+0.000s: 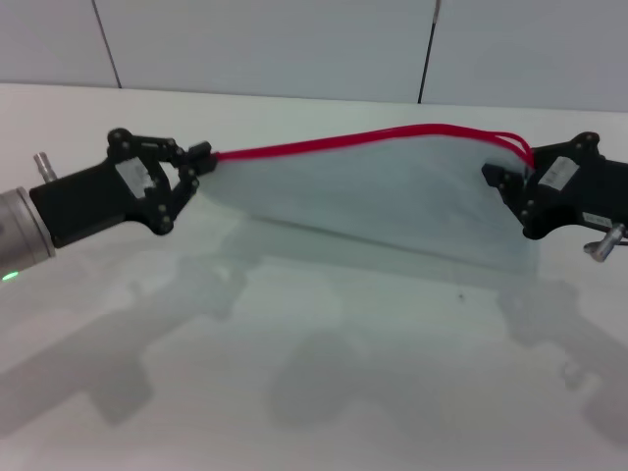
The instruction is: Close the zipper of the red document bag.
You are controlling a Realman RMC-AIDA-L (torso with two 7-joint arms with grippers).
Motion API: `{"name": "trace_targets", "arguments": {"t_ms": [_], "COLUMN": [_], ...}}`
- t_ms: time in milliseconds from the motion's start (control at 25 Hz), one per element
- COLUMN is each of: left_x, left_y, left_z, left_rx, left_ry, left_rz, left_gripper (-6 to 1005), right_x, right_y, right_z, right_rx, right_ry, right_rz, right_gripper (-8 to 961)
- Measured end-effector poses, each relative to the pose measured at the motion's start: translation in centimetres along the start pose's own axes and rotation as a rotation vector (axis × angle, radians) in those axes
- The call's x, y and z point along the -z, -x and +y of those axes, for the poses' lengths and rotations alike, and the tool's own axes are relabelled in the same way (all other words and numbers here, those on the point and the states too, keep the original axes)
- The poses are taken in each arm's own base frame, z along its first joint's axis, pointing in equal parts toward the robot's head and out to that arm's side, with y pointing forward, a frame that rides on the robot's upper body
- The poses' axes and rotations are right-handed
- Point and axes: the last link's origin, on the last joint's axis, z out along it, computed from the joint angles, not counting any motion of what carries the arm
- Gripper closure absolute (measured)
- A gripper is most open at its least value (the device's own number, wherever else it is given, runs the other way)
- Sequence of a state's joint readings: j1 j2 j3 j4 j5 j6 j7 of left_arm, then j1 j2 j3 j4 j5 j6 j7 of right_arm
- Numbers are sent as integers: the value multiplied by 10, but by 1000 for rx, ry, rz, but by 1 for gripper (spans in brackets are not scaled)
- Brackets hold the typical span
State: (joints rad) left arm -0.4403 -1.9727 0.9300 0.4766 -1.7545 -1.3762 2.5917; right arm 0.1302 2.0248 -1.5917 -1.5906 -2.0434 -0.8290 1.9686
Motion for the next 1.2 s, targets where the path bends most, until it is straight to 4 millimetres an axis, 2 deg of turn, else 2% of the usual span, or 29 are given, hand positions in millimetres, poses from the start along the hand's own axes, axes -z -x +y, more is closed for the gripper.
{"name": "trace_targets", "arguments": {"t_ms": [200,360,480,680,840,1040,1120,1160,1200], "left_x": [2,4,7,11,18,21,18,16,12], "left_y": [1,0,0,0,-3,-3,-3,-3,-3], "left_z": [-3,-7,-9,-10,-13,-10,-5,-3,-1], "left_rx": [-3,21,44,83,106,174,172,168,167], "left_ry": [-85,-151,-203,-256,-325,-416,-434,-442,-447], "left_rz": [19,36,52,86,132,203,217,222,226], "left_gripper": [933,840,756,564,476,367,323,322,321], "right_x": [1,7,10,16,21,6,-6,-10,-22], "right_y": [-15,-20,-21,-19,-15,-11,-17,-20,-32], "right_z": [-15,-22,-23,-21,-16,-4,-1,0,-2], "right_rx": [-67,-101,-113,-123,-133,-145,-162,-167,-180], "right_ry": [-21,-54,-68,-80,-85,-141,-208,-236,-324], "right_rz": [36,36,33,22,-11,-120,-148,-149,-130], "right_gripper": [901,901,721,487,317,139,71,72,72]}}
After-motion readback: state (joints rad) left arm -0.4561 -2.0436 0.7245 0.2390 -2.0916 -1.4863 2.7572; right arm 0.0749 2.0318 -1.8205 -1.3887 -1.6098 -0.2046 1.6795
